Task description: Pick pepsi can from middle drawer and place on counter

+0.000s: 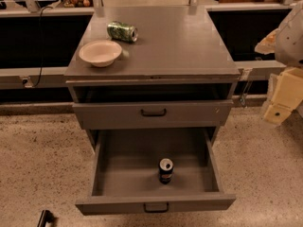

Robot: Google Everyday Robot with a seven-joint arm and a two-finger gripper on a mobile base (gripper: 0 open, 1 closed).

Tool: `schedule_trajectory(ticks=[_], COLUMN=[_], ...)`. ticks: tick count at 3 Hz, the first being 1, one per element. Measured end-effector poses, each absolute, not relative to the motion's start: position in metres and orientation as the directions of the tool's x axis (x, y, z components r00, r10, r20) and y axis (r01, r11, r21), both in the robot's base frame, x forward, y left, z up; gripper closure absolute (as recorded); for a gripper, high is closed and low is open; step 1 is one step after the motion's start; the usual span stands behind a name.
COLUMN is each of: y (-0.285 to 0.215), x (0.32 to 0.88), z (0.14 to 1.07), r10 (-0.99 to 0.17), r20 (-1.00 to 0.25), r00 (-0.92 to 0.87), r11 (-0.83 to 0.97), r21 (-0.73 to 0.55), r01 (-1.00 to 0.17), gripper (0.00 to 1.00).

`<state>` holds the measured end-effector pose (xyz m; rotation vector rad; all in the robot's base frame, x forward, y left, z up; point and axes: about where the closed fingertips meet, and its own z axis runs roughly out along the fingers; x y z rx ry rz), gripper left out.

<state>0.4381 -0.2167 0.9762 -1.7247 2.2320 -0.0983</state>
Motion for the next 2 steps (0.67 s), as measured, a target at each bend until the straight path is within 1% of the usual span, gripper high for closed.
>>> schedule_trajectory(ticks=[1, 2], y=[-0.217, -0.215], x=[0.438, 0.452], z=[0.976, 0.956], r10=[-0.953, -0.937], r20=[-0.207, -0.27], r00=[-0.221, -0.223], r11=[0.27, 0.293], r21=[-0.245, -0.252], r01=[-0.931, -0.922], gripper=[0.0, 0.0])
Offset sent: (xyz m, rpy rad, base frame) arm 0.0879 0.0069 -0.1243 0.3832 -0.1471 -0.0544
